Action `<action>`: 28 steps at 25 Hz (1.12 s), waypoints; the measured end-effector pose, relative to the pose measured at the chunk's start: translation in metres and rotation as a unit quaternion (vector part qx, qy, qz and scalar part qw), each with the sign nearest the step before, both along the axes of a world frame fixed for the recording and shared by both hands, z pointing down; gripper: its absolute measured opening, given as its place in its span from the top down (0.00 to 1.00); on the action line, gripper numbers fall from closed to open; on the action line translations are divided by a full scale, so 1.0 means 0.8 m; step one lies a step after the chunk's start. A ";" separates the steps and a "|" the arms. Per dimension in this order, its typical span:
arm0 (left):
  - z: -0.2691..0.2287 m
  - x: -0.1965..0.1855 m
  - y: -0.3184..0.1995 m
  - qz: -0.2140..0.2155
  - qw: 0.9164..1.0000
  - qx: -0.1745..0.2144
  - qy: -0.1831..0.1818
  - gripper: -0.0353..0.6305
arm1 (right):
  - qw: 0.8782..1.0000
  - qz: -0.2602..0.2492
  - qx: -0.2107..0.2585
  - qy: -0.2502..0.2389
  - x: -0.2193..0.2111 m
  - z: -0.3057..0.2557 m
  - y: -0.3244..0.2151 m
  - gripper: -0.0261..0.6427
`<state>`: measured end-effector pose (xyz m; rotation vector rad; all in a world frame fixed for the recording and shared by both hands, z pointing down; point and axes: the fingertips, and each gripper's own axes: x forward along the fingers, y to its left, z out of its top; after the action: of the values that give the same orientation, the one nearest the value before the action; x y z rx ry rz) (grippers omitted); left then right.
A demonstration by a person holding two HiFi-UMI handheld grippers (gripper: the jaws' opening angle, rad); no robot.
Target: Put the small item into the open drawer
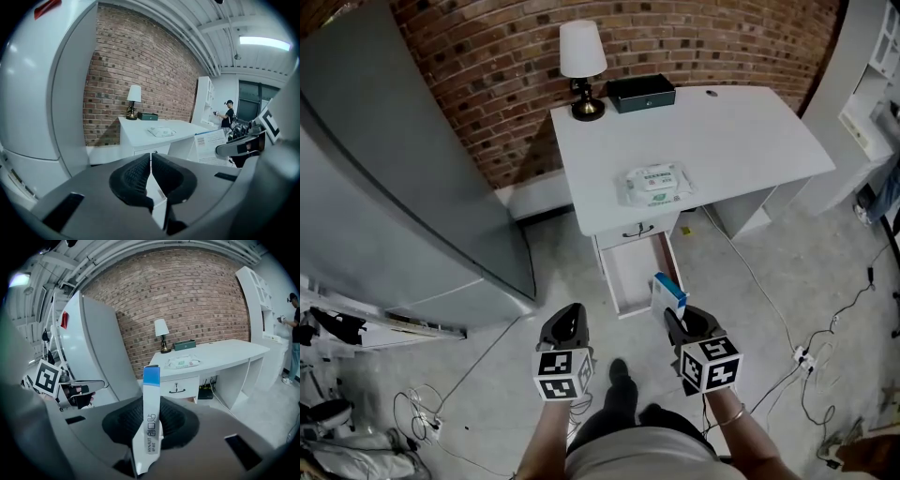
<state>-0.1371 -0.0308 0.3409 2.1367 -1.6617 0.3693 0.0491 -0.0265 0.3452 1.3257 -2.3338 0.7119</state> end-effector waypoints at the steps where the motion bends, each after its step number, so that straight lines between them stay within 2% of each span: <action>1: 0.002 -0.004 -0.006 0.002 1.000 0.000 0.000 0.90 | 1.000 0.003 -0.001 0.001 -0.003 0.003 -0.005 0.83; 9: 0.021 -0.025 -0.040 0.003 1.000 -0.008 0.007 0.90 | 1.000 0.010 -0.013 0.006 -0.023 0.021 -0.036 0.83; 17: 0.054 -0.032 -0.064 -0.013 1.000 -0.018 0.012 0.90 | 0.999 0.009 -0.036 0.012 -0.018 0.059 -0.064 0.83; 28: 0.138 -0.011 -0.105 -0.017 0.999 -0.040 0.006 0.90 | 0.997 -0.005 -0.072 0.018 -0.008 0.166 -0.111 0.83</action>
<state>-0.1458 -0.1146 0.4511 2.0464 -1.6471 0.4035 0.0430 -0.1152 0.4776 1.2527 -2.2143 0.8290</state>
